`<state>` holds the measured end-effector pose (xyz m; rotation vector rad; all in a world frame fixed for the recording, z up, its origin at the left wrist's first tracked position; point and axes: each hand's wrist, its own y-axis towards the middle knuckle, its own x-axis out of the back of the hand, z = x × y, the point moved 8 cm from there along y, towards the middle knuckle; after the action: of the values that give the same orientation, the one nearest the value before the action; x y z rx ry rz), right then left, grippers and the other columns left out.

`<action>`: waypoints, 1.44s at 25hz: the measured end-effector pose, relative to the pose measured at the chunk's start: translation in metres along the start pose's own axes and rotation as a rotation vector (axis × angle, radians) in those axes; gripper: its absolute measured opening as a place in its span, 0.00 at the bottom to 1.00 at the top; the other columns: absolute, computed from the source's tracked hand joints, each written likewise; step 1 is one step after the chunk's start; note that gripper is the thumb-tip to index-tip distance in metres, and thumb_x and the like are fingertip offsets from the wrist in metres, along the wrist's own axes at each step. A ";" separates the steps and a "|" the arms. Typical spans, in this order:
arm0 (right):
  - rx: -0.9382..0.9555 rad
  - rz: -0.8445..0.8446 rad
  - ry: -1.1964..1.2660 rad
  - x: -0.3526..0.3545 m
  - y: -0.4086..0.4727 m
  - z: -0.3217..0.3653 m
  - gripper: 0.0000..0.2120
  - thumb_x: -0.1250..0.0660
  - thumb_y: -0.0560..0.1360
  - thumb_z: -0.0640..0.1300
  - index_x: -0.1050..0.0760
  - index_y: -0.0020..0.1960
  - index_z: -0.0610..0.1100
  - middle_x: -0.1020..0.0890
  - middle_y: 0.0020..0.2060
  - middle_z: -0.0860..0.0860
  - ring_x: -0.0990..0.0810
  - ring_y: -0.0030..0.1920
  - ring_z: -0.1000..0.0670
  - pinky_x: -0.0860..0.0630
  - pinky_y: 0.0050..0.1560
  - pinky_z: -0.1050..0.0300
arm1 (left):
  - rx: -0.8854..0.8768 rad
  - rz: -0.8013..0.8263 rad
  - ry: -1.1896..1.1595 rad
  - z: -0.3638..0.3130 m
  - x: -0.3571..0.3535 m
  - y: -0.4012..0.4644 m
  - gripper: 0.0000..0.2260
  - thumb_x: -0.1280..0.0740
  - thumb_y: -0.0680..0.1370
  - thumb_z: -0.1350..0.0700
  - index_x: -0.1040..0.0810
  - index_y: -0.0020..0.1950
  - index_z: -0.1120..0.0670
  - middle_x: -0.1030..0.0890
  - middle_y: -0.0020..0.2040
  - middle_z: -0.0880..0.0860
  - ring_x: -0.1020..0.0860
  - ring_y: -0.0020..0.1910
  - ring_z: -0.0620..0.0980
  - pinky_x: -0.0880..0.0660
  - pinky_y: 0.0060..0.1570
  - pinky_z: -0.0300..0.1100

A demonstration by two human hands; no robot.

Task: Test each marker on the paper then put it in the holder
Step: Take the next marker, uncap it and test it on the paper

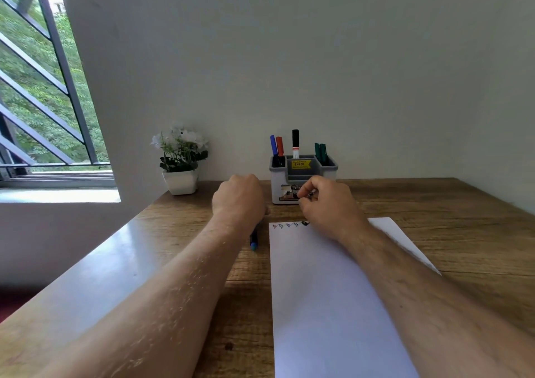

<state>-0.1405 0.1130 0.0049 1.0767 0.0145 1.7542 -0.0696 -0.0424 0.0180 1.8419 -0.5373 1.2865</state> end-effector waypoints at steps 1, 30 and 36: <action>0.001 0.002 -0.003 0.001 0.000 0.000 0.05 0.32 0.77 0.40 0.22 0.52 0.48 0.20 0.45 0.51 0.21 0.44 0.54 0.26 0.38 0.65 | -0.007 -0.001 0.013 -0.002 0.000 -0.001 0.09 0.30 0.77 0.54 0.22 0.55 0.56 0.20 0.47 0.56 0.19 0.46 0.56 0.24 0.38 0.46; 0.166 -0.088 0.163 0.013 0.001 0.023 0.17 0.36 0.81 0.48 0.27 0.69 0.49 0.17 0.51 0.52 0.21 0.44 0.58 0.24 0.44 0.67 | 0.207 0.143 -1.459 -0.023 0.004 -0.009 0.13 0.25 0.73 0.48 0.16 0.47 0.59 0.16 0.36 0.55 0.27 0.24 0.44 0.28 0.24 0.36; 0.120 -0.058 0.137 0.011 0.005 0.020 0.13 0.41 0.82 0.47 0.20 0.60 0.47 0.21 0.35 0.53 0.25 0.31 0.58 0.35 0.29 0.70 | 0.175 0.130 -1.577 -0.024 0.004 -0.008 0.10 0.28 0.76 0.54 0.16 0.48 0.61 0.17 0.35 0.56 0.24 0.27 0.45 0.24 0.31 0.37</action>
<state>-0.1322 0.1098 0.0260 1.0288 0.2366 1.7895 -0.0755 -0.0183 0.0226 2.7189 -1.3355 -0.3658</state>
